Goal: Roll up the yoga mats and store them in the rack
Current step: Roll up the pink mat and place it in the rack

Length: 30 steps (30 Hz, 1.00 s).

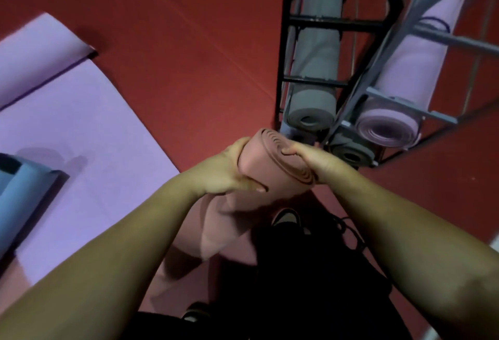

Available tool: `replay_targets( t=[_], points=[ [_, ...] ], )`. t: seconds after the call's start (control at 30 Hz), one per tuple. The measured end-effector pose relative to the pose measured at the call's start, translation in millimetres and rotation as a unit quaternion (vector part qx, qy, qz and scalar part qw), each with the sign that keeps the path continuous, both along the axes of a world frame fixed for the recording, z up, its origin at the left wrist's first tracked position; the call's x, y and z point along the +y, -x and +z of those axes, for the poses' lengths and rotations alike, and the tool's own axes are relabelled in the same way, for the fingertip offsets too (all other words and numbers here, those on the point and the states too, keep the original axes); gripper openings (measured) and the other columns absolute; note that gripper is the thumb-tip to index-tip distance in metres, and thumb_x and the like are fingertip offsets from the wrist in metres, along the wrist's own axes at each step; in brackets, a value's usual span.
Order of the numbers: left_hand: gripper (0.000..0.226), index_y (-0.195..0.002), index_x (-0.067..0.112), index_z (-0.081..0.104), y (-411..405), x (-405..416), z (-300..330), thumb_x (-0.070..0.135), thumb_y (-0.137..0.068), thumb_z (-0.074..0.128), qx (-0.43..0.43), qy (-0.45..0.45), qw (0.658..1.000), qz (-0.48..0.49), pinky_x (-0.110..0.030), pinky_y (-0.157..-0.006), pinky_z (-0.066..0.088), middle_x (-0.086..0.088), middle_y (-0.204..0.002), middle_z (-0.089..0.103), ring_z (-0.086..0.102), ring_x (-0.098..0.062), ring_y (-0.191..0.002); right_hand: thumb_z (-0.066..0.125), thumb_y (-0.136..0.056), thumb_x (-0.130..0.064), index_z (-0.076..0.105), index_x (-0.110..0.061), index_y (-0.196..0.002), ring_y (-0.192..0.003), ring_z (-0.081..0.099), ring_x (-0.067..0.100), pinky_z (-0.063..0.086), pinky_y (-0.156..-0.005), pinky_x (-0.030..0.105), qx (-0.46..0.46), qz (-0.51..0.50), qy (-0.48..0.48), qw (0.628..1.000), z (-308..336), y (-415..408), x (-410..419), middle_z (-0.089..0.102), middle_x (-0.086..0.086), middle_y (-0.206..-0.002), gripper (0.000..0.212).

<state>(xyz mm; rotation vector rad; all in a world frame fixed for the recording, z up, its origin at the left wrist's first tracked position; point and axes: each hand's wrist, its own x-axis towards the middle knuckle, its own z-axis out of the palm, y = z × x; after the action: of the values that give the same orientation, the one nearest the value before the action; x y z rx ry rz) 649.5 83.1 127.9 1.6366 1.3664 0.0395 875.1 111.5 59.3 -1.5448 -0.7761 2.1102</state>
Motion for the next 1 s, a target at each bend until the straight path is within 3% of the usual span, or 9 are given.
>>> replay_targets(
  t=[0.1,0.2,0.3,0.47,0.57,0.7,0.83,0.93,1.0],
  points=[
    [0.117,-0.147,0.034,0.031,-20.6,6.1,-22.3,0.058,-0.045,0.085,-0.043,-0.028,0.999,-0.017,-0.022,-0.097,0.04,0.012,-0.136,0.046,0.047,-0.007,-0.124,0.063,-0.085,-0.018,0.064,-0.026,-0.124,-0.114,0.063,0.033,0.049,-0.1,0.041,-0.005,0.025,-0.017,1.0,-22.6,-25.8,7.1,0.069,0.011,-0.121,0.041],
    [0.111,-0.143,0.035,0.037,-43.2,5.4,-41.1,0.055,-0.046,0.088,-0.05,-0.032,0.998,-0.014,-0.025,-0.103,0.038,0.013,-0.134,0.047,0.045,-0.005,-0.124,0.062,-0.089,-0.027,0.057,-0.035,-0.129,-0.121,0.059,0.012,0.046,-0.101,0.028,-0.05,0.109,-0.059,0.991,-27.6,-47.4,7.5,0.063,-0.007,-0.13,0.04],
    [0.116,-0.143,0.03,0.037,-51.2,8.0,-61.0,0.067,-0.043,0.082,-0.067,0.044,0.997,-0.024,-0.025,-0.105,0.04,0.008,-0.136,0.047,0.048,-0.007,-0.123,0.051,-0.095,0.001,0.051,-0.032,-0.13,-0.113,0.06,0.003,0.048,-0.098,0.023,-0.091,0.204,-0.106,0.969,-32.7,-67.5,5.7,0.062,-0.005,-0.127,0.048],
    [0.106,-0.155,0.016,0.02,-55.0,14.3,-94.3,0.026,-0.073,0.087,-0.033,0.212,0.972,-0.097,-0.005,-0.084,0.042,-0.004,-0.147,0.045,0.048,-0.009,-0.122,0.054,-0.083,0.008,0.058,-0.042,-0.121,-0.108,0.055,0.006,0.042,-0.09,0.022,-0.212,0.346,-0.231,0.884,-23.5,-84.8,13.0,0.061,-0.011,-0.119,0.063],
    [0.137,-0.157,0.031,0.009,-64.5,15.9,-104.7,0.07,-0.044,0.076,0.046,0.186,0.97,-0.152,-0.02,-0.095,0.039,0.004,-0.141,0.048,0.048,-0.012,-0.122,0.048,-0.079,0.012,0.058,-0.055,-0.109,-0.105,0.054,0.003,0.043,-0.09,0.022,-0.225,0.371,-0.222,0.873,-24.4,-84.6,18.6,0.059,-0.02,-0.112,0.074],
    [0.144,-0.157,0.03,0.013,-77.3,16.9,-119.8,0.076,-0.031,0.066,0.055,0.176,0.971,-0.149,-0.024,-0.098,0.035,-0.002,-0.148,0.045,0.047,-0.016,-0.124,0.042,-0.078,0.015,0.062,-0.04,-0.123,-0.102,0.057,0.007,0.045,-0.082,0.018,-0.234,0.338,-0.18,0.894,-40.0,-90.8,16.2,0.06,-0.017,-0.112,0.073],
    [0.144,-0.156,0.028,0.016,-84.6,14.1,-131.5,0.071,-0.031,0.072,0.025,0.165,0.982,-0.089,-0.019,-0.09,0.036,0.006,-0.136,0.047,0.047,-0.009,-0.115,0.052,-0.089,0.004,0.049,-0.034,-0.141,-0.12,0.047,0.006,0.04,-0.097,0.024,-0.284,0.309,-0.214,0.882,-64.4,-102.5,14.2,0.048,-0.012,-0.134,0.065],
    [0.139,-0.156,0.029,0.016,-86.4,15.6,-140.6,0.065,-0.037,0.077,0.023,0.147,0.987,-0.052,-0.014,-0.083,0.032,0.007,-0.133,0.049,0.045,-0.006,-0.112,0.058,-0.093,0.001,0.049,-0.02,-0.14,-0.116,0.056,0.008,0.048,-0.095,0.025,-0.245,0.086,-0.152,0.954,-97.2,-130.7,-1.6,0.054,0.003,-0.137,0.053],
    [0.143,-0.156,0.026,0.018,-85.0,16.1,-145.5,0.072,-0.032,0.073,0.035,0.135,0.99,-0.019,-0.019,-0.087,0.035,0.001,-0.141,0.05,0.048,-0.011,-0.114,0.057,-0.096,-0.009,0.061,-0.016,-0.124,-0.095,0.062,0.012,0.052,-0.086,0.029,-0.317,-0.033,-0.096,0.943,-126.2,-151.6,-24.6,0.064,0.004,-0.116,0.029]
  ],
)
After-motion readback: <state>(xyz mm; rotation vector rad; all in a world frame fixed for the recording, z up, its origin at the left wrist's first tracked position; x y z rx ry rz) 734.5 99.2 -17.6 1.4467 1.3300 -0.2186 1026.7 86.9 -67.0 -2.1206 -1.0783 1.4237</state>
